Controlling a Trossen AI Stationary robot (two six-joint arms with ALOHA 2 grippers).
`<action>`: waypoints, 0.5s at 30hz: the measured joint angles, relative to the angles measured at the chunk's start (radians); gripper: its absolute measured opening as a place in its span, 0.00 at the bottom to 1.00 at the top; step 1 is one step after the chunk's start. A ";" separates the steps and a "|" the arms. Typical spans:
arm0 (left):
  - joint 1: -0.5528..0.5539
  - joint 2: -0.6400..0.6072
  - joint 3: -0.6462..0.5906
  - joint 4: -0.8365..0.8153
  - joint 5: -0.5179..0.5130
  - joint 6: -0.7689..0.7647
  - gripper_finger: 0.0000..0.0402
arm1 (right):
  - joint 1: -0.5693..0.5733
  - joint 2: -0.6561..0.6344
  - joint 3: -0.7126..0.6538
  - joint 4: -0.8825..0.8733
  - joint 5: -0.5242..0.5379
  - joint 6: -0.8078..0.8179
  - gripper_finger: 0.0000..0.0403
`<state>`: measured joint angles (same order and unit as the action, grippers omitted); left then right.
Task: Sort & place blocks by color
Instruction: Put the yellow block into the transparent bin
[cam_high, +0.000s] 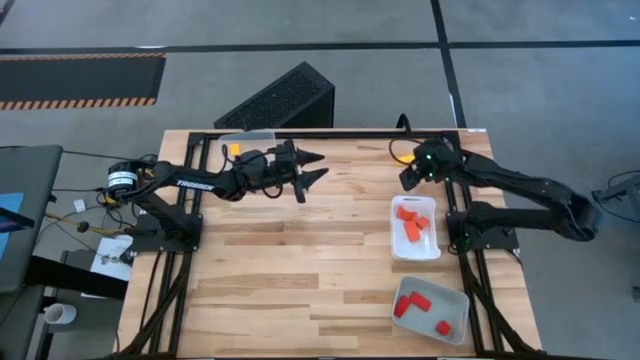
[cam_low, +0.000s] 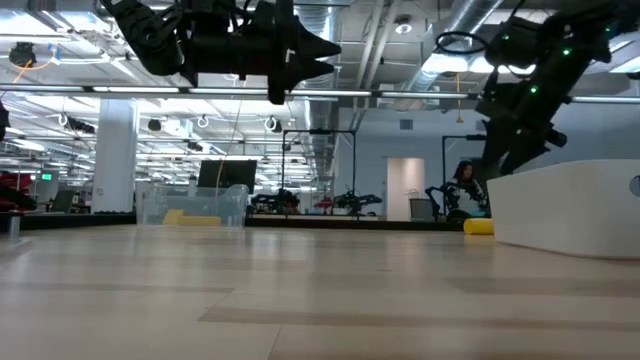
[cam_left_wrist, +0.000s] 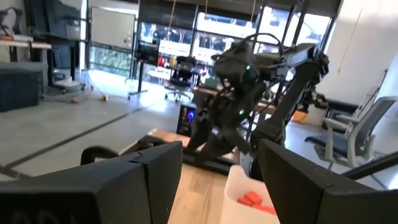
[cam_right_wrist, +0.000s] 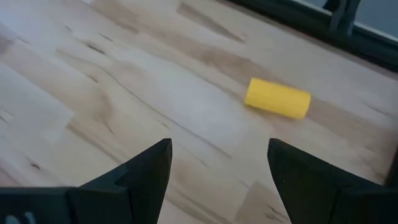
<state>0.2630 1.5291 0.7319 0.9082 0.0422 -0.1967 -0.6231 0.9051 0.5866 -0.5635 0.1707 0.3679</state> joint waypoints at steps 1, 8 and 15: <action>0.000 0.000 0.000 0.010 0.000 0.000 0.50 | -0.002 0.018 0.017 -0.021 0.000 0.000 0.71; 0.003 0.000 0.000 0.032 0.022 0.001 0.50 | -0.002 0.111 0.126 -0.079 0.013 -0.055 0.71; 0.005 0.000 0.000 0.035 0.057 0.023 0.50 | -0.023 0.248 0.218 -0.207 0.012 -0.161 0.71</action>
<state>0.2684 1.5291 0.7319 0.9430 0.0988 -0.1735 -0.6464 1.1526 0.8047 -0.7704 0.1828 0.2070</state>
